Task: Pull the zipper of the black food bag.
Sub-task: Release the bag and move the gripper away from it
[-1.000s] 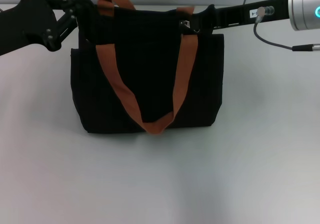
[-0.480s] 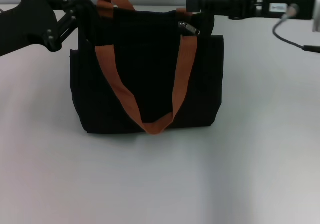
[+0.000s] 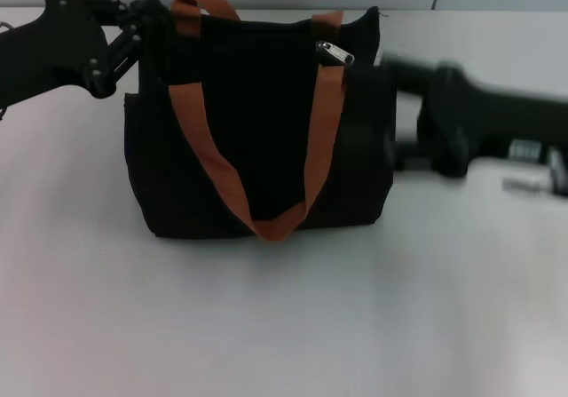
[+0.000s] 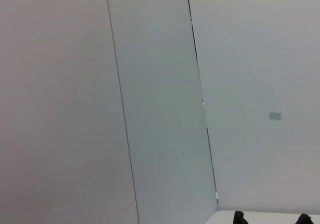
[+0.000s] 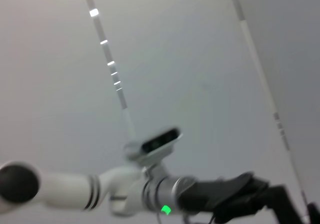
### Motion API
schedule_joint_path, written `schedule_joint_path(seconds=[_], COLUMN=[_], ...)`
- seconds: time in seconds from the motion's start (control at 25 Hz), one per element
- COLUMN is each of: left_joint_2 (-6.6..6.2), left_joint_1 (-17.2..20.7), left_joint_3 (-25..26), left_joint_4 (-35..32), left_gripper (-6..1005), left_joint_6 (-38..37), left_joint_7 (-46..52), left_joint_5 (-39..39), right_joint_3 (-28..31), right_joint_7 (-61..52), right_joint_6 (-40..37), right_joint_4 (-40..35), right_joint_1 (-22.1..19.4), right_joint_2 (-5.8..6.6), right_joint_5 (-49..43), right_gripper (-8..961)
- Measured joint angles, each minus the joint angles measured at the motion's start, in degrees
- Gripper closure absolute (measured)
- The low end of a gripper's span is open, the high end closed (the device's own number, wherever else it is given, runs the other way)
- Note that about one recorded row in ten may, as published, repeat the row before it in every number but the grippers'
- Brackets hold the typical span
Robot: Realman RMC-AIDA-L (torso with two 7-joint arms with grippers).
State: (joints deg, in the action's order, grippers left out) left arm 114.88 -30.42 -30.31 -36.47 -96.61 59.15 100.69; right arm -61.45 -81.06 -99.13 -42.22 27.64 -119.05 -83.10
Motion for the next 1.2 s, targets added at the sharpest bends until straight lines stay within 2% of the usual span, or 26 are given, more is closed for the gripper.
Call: schedule_joint_path(seconds=[0.08, 0.32, 0.44, 0.64, 1.2], left_joint_2=[-0.01, 0.02, 0.02, 0.0, 0.07], left_joint_1=[0.08, 0.45, 0.55, 0.71, 1.9], left_joint_3=[0.0, -0.04, -0.13, -0.23, -0.26], left_joint_4=[0.0, 0.0, 0.0, 0.0, -0.02], left_gripper=[914, 914, 914, 913, 913], left_joint_6=[0.02, 0.03, 0.04, 0.29, 0.04], left_joint_7=[0.29, 1.09, 1.53, 2.34, 4.13], left_joint_5=[0.0, 0.12, 0.15, 0.18, 0.12], right_joint_3=[0.07, 0.36, 0.37, 0.39, 0.45], right_joint_7=[6.18, 24.35, 28.96, 31.65, 31.23], right_joint_6=[-1.7, -1.88, -1.48, -1.06, -0.64], right_joint_4=[2.7, 12.83, 15.21, 15.8, 16.07], right_joint_1=[-0.47, -1.82, -3.4, -5.39, -5.24], right_joint_2=[0.02, 0.13, 0.4, 0.28, 0.33], right_joint_5=[-2.59, -9.7, -10.2, -10.23, -10.23], right_gripper=[190, 121, 121, 122, 122])
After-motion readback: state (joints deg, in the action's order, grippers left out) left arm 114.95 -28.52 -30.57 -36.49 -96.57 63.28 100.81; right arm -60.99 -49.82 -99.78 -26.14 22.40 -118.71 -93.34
